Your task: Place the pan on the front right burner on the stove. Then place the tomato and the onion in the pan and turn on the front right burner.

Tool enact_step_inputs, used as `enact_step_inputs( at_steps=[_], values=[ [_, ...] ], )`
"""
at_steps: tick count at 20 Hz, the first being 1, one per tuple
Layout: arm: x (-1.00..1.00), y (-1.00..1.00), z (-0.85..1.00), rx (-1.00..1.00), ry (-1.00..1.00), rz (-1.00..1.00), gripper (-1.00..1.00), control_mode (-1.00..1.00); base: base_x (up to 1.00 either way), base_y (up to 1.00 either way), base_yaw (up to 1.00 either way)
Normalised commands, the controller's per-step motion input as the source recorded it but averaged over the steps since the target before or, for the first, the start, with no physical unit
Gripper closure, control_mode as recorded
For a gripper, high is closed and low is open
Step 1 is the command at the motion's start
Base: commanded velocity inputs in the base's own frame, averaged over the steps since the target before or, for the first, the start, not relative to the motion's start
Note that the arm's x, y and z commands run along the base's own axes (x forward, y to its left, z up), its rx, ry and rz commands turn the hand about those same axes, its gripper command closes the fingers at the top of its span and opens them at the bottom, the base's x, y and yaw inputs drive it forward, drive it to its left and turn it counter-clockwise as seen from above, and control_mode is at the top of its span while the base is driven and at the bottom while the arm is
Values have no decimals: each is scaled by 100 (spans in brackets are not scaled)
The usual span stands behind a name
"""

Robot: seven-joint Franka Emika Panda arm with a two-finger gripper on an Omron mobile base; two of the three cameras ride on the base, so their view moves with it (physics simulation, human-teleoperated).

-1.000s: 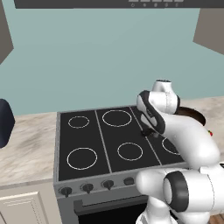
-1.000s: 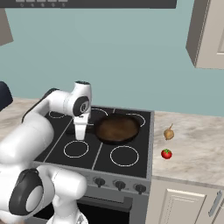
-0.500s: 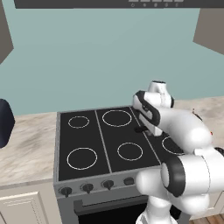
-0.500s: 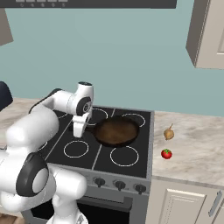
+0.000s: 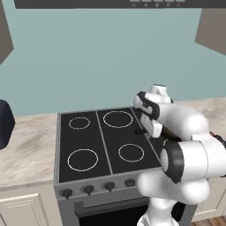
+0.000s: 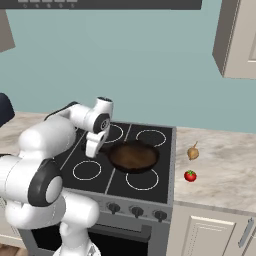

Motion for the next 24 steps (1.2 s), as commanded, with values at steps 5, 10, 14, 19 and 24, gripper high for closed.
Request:
enact_step_inputs(
  at_steps=[5, 10, 14, 19, 24],
  values=[
    [5, 0, -27, 12, 0, -2, 100, -100, 0, 0, 0],
    [23, 0, -25, 15, 0, 0, 100, -100, 0, 0, 0],
    [31, -1, -22, 9, -2, 0, 100, -100, 0, 0, 0],
    [33, -6, -19, 1, -5, 0, 100, -100, 0, 0, 0],
    [32, -9, -26, 0, -5, 0, 100, -100, 0, 0, 0]
  ],
)
